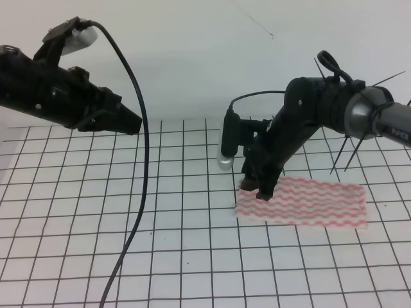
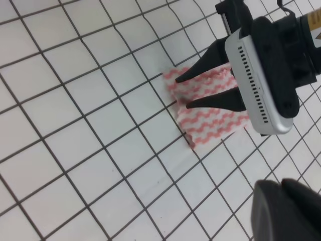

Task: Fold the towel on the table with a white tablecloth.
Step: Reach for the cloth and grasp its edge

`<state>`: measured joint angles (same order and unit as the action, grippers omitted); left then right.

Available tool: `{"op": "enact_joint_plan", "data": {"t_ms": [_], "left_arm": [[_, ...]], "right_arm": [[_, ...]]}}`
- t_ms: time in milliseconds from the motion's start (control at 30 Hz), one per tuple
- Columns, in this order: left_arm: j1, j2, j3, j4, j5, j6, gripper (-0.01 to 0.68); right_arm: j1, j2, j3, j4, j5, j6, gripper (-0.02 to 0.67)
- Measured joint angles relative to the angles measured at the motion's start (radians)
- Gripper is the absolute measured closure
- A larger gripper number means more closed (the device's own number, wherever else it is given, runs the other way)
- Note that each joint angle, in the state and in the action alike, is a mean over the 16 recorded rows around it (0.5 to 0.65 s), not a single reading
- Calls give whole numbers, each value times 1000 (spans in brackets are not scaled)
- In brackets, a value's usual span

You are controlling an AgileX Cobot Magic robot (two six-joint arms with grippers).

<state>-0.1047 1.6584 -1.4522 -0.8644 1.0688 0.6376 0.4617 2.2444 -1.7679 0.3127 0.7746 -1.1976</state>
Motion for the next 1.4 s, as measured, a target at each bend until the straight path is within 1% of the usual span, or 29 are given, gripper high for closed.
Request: {"op": "enact_joint_plan", "data": {"t_ms": [367,533,933,1133,1400], "left_arm": [[0,0,0,3,-1,0,673],[0,0,0,3,0,1,673],[0,0,0,5,0,2,673],[0,0,0,5,-1,2,673],[0,0,0,5,-1,2,673]], "right_arm": [[0,14,0,28,-5,0,374],[0,16,0,30,-3,0,429],[0,15,-19,9,21,4,610],[0,8,-41,-13,44,15,641],[-2,-1,-58,-78,46,44,649]]}}
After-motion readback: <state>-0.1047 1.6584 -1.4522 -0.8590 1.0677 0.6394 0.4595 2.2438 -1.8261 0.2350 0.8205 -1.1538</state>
